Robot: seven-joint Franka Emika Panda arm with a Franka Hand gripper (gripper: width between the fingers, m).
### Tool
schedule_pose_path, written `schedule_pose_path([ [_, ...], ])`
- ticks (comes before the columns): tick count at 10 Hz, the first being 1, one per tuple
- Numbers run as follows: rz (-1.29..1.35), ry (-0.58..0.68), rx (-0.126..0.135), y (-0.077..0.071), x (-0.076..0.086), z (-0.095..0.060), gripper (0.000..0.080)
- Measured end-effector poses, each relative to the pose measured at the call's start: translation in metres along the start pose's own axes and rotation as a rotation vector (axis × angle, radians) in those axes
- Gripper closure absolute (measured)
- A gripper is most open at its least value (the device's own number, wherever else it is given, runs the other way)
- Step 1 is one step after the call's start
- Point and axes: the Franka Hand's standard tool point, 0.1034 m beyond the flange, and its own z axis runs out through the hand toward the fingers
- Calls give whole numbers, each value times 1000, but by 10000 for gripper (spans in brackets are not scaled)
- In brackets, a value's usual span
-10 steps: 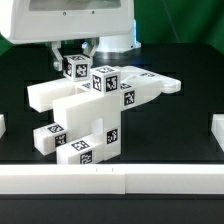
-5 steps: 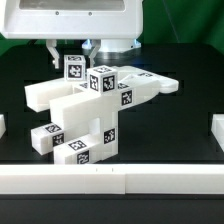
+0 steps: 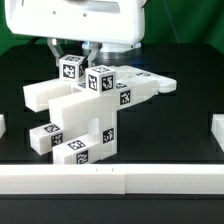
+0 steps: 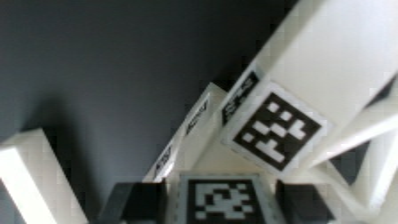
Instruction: Assemble chair
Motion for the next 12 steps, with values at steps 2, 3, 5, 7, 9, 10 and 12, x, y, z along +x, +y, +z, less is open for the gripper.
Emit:
schedule_pose_path([
  [2, 113, -1, 8, -1, 0, 0, 511],
  [3, 120, -1, 8, -1, 0, 0, 511],
  [5, 90, -1, 8, -1, 0, 0, 400],
  [7, 26, -1, 7, -3, -1, 0, 207],
  [9, -165, 1, 4, -3, 0, 0, 162],
  [10, -262, 3, -3, -2, 1, -1, 152],
  [12, -445, 5, -15, -1, 1, -1, 151],
])
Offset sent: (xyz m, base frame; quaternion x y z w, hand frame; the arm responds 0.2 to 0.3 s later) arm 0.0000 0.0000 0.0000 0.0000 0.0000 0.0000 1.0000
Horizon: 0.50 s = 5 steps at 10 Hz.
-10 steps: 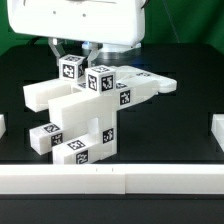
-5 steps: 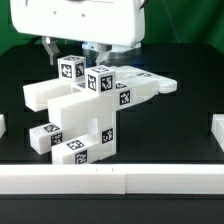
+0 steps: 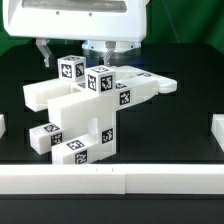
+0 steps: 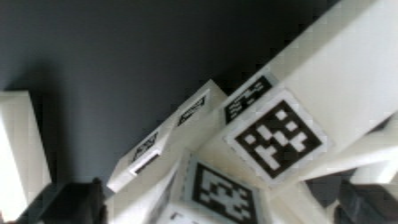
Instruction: Assemble chair
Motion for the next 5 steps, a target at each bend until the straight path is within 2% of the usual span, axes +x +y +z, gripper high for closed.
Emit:
schedule_pose_path([
  [5, -322, -2, 0, 5, -2, 1, 151],
])
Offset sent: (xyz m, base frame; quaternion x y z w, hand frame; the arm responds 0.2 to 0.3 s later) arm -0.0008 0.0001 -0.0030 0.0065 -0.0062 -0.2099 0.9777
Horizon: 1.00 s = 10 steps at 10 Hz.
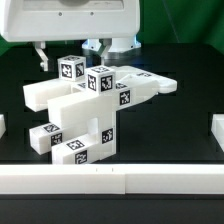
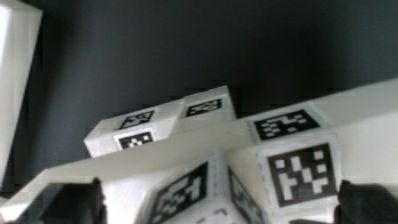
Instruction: Assemble chair
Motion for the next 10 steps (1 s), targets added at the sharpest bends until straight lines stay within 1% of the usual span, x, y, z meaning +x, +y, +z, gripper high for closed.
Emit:
schedule_pose_path([
  [2, -132, -2, -2, 0, 0, 0, 151],
  [3, -173, -3, -3, 0, 0, 0, 174],
  [4, -171, -3, -3, 0, -1, 0, 174],
  [6, -168, -4, -3, 0, -1, 0, 518],
  [9, -146, -5, -2, 1, -1, 0, 517],
  [10, -43, -4, -2, 1, -1, 0, 517],
])
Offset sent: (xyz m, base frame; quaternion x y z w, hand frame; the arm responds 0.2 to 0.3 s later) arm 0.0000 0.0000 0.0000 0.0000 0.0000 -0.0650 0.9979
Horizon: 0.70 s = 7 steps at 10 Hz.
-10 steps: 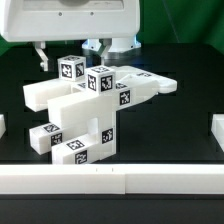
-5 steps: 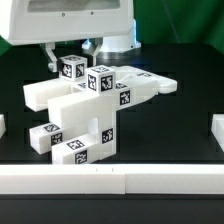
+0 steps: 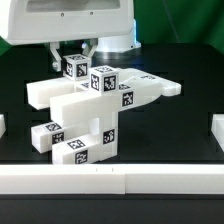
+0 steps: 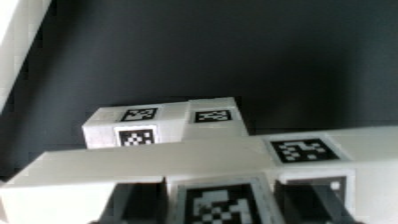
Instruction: Assemble chair
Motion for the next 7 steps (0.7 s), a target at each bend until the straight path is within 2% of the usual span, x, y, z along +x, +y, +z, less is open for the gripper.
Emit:
schedule_pose_path([
  [3, 342, 7, 16, 0, 0, 1, 517],
  [7, 631, 1, 22, 0, -1, 3, 515],
])
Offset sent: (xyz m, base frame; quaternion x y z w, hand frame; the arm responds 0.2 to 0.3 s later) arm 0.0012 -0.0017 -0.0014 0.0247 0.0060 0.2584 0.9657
